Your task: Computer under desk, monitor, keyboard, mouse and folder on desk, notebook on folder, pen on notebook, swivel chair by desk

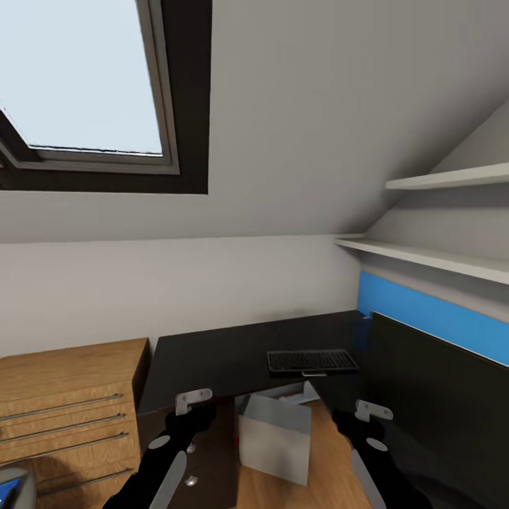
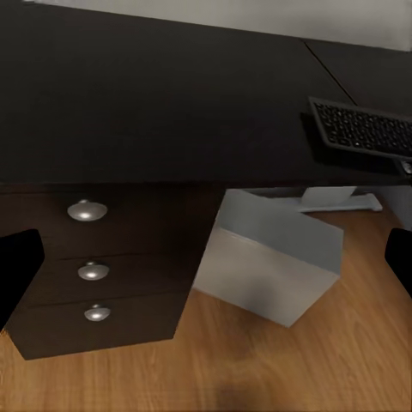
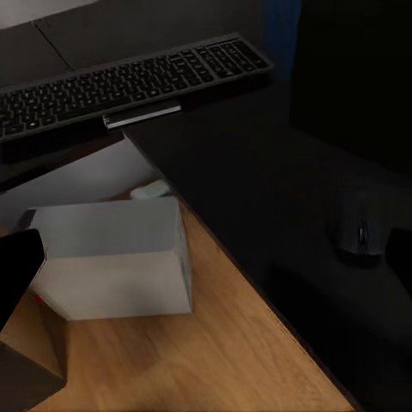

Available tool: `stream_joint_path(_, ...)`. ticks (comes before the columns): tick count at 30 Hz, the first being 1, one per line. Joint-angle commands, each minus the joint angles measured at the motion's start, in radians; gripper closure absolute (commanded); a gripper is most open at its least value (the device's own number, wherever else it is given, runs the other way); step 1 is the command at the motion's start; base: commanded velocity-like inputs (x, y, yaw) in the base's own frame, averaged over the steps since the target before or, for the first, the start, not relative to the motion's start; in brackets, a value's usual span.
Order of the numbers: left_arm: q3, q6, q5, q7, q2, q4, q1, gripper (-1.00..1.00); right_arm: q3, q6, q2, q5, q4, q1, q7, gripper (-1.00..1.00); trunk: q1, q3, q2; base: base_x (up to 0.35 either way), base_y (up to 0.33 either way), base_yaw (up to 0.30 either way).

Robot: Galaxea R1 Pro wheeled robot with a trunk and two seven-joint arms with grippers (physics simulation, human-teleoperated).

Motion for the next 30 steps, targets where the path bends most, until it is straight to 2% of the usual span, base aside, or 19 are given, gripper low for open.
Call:
stream_joint_path(1,-0.002,0.002,0.011,0.008,0.001,-0.001,0.000,-1.00,0.001,0.005,0.000,-0.005,-0.002,0.000,-0.005,-1.00,0.001,0.000,-0.001,0.151,0.222,0.000)
stream_joint_path(8,-0.002,0.002,0.011,0.008,0.001,-0.001,0.000,-1.00,0.003,0.005,0.003,-0.005,-0.002,0.000,-0.005,-1.00,0.001,0.000,-0.001,0.044,0.261,0.000)
stream_joint_path(19,-0.002,0.002,0.011,0.008,0.001,-0.002,0.000,-1.00,0.002,0.005,0.003,-0.006,-0.002,0.000,-0.003,-1.00,0.001,0.000,-0.001,-0.107,0.266,0.000)
stream_joint_path(30,-0.002,0.002,0.011,0.008,0.001,-0.002,0.000,-1.00,0.001,0.005,0.002,-0.005,-0.002,0.000,-0.004,-1.00,0.001,0.001,-0.001,-0.022,0.062,-0.095)
